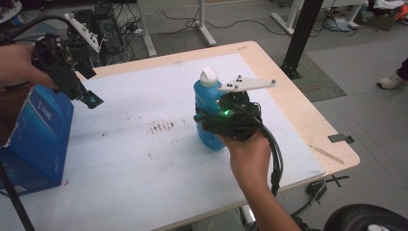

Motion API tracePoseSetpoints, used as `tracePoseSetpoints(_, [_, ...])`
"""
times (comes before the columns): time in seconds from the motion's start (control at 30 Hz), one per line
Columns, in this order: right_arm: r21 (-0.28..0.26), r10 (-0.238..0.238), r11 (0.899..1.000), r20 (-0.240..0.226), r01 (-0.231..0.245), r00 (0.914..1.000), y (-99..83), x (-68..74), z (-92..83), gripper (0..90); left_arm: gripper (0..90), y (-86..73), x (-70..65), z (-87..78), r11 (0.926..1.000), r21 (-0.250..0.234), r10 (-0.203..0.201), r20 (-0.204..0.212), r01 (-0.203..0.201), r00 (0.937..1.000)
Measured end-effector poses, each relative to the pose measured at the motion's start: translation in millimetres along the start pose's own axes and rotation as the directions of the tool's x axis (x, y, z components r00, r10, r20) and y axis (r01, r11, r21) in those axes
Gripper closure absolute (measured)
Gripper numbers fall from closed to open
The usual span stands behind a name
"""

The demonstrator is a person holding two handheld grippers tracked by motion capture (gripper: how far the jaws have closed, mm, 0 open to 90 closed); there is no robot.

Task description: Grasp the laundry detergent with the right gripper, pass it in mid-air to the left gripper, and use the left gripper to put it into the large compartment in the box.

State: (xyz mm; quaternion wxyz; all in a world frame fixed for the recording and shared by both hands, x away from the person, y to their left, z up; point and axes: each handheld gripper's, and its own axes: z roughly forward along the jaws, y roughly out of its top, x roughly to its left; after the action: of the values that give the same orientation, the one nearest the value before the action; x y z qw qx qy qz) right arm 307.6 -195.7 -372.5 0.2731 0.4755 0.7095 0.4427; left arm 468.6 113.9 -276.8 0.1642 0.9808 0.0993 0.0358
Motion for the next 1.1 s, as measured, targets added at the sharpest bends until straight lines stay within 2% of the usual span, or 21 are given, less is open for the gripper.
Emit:
tracePoseSetpoints(0.2, [0.0,-0.036,0.999,-0.081,0.036,0.9961,17.3,-13.5,-5.9,44.9,1.7,3.2,-3.8,-1.8,0.9999,-0.004,0.016,0.001,-0.016,0.9999])
tracePoseSetpoints(0.33, [0.01,-0.082,0.996,-0.105,0.084,0.991,25.5,-19.5,-7.6,44.9,1.7,5.8,-7.9,-2.4,0.9996,0.003,0.028,0.001,-0.028,0.9996])
tracePoseSetpoints(0.47, [0.013,-0.115,0.993,-0.165,0.119,0.9796,30.9,-26.4,-6.7,44.9,1.7,8.5,-12.1,-4.2,0.9991,0.003,0.042,0.006,-0.042,0.9991])
tracePoseSetpoints(0.6, [0.011,-0.123,0.992,-0.228,0.129,0.9659,35.0,-33.1,-5.1,45.0,1.7,11.0,-17.1,-6.1,0.9986,0.004,0.053,0.011,-0.053,0.9986])
tracePoseSetpoints(0.63, [0.01,-0.129,0.991,-0.243,0.136,0.9615,35.8,-34.9,-4.6,45.1,1.8,11.5,-18.5,-6.7,0.9985,0.002,0.055,0.012,-0.055,0.9984])
tracePoseSetpoints(0.67, [0.009,-0.14,0.989,-0.273,0.149,0.9517,37.4,-38.2,-3.9,45.1,1.8,11.8,-19.9,-7.3,0.9984,0.0,0.056,0.014,-0.056,0.9983])
tracePoseSetpoints(0.7, [0.009,-0.14,0.989,-0.273,0.149,0.9517,37.4,-38.2,-3.9,45.1,1.8,12.2,-21.0,-8.1,0.9982,0.0,0.06,0.015,-0.06,0.9981])
tracePoseSetpoints(0.77, [0.006,-0.152,0.987,-0.293,0.161,0.9439,39.1,-41.2,-4.0,45.2,1.7,12.5,-23.5,-9.7,0.998,0.003,0.063,0.016,-0.063,0.9979])
tracePoseSetpoints(0.87, [-0.004,-0.187,0.98,-0.337,0.197,0.9226,41.5,-45.6,-4.0,45.3,1.7,12.5,-26.9,-11.6,0.9979,0.002,0.065,0.017,-0.065,0.9977])
tracePoseSetpoints(1.0, [-0.017,-0.201,0.977,-0.391,0.211,0.8981,44.7,-54.2,-2.6,45.2,1.7,14.1,-31.8,-14.1,0.9975,0.004,0.071,0.019,-0.071,0.9973])
tracePoseSetpoints(1.1, [-0.032,-0.229,0.971,-0.434,0.238,0.8716,48.4,-58.9,-1.8,45.2,1.7,16.1,-35.7,-15.5,0.9966,0.004,0.082,0.02,-0.082,0.9965])
